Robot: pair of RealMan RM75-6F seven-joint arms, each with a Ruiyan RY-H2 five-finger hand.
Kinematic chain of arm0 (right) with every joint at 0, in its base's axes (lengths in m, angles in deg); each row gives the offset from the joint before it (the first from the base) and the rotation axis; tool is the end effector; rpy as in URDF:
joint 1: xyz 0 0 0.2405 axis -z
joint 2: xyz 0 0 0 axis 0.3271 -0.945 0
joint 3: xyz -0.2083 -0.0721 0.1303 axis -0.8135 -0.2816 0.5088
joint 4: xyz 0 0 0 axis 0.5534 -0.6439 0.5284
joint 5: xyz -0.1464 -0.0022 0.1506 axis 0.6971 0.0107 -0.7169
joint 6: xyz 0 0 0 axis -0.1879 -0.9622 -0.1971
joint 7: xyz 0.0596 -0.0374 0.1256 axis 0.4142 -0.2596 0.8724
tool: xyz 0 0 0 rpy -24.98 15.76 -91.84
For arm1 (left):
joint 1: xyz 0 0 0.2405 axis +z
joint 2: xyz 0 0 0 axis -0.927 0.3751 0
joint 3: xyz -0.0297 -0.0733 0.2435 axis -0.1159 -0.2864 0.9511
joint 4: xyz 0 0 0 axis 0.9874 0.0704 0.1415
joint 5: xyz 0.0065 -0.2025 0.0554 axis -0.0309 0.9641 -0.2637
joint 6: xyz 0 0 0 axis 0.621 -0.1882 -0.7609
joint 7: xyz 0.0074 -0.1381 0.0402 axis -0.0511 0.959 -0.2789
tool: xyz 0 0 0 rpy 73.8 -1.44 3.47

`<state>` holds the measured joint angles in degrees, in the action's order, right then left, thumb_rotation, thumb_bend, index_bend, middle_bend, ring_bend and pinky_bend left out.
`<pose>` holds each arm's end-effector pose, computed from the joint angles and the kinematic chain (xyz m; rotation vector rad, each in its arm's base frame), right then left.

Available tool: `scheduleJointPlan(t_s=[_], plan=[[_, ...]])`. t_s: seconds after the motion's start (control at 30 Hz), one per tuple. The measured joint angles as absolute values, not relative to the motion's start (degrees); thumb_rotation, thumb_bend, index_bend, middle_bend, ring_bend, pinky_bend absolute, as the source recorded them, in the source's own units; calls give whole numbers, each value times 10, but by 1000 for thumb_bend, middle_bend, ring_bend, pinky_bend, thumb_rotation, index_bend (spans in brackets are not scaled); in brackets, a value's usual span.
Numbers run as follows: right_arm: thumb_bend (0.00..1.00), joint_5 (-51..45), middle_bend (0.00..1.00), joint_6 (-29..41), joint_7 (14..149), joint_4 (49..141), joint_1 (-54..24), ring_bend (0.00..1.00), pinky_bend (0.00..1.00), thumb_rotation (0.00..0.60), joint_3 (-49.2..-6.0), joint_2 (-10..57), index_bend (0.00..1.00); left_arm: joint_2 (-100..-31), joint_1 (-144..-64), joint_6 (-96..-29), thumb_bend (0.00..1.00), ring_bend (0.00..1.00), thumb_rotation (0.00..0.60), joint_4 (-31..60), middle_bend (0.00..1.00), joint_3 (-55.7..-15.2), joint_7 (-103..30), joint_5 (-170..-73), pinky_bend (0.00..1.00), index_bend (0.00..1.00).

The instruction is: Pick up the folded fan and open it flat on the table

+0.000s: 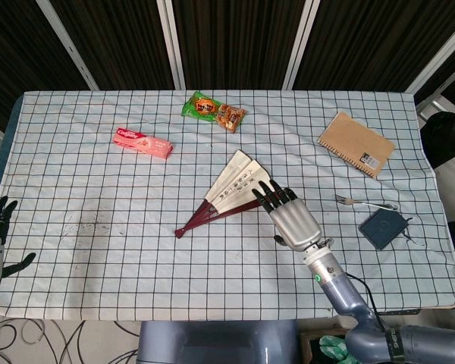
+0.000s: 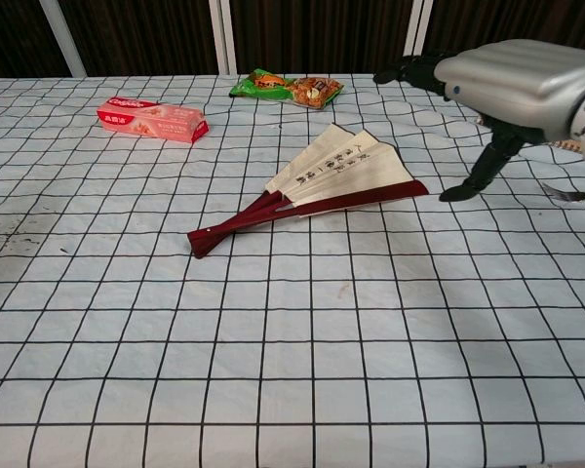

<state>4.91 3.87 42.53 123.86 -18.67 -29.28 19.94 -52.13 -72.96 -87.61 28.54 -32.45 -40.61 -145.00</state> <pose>-0.1214 -0.3006 0.0394 1.8763 -0.6048 0.9432 -0.3160 0.1901 0.1504 -1.3130 -0.7857 -0.9081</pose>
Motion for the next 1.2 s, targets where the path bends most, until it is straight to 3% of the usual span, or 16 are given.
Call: scheduleJointPlan(t_s=[0.83,1.03,1.13,1.2], plan=[[52,57,0,29,406,1247,-171,0,205,600,-318,222,0,-507,-725,-887,0,0,600,294,0,-319,-377,-1469,0,0],[91,48,0,36,403,1231,-177,3,205,600,-314,238,0,-507,-727,-884,0,0,600,294,0,-320,-378,-1469,0,0],[121,42,43,44,403,1218,-184,76,247,600,-308,249,0,-508,-728,-882,0,0,600,293,0,-319,-382,-1468,0,0],[142,35,161,54,404,1203,-193,201,342,600,-301,258,2,-509,-728,-881,0,0,600,293,0,-319,-384,-1467,0,0]])
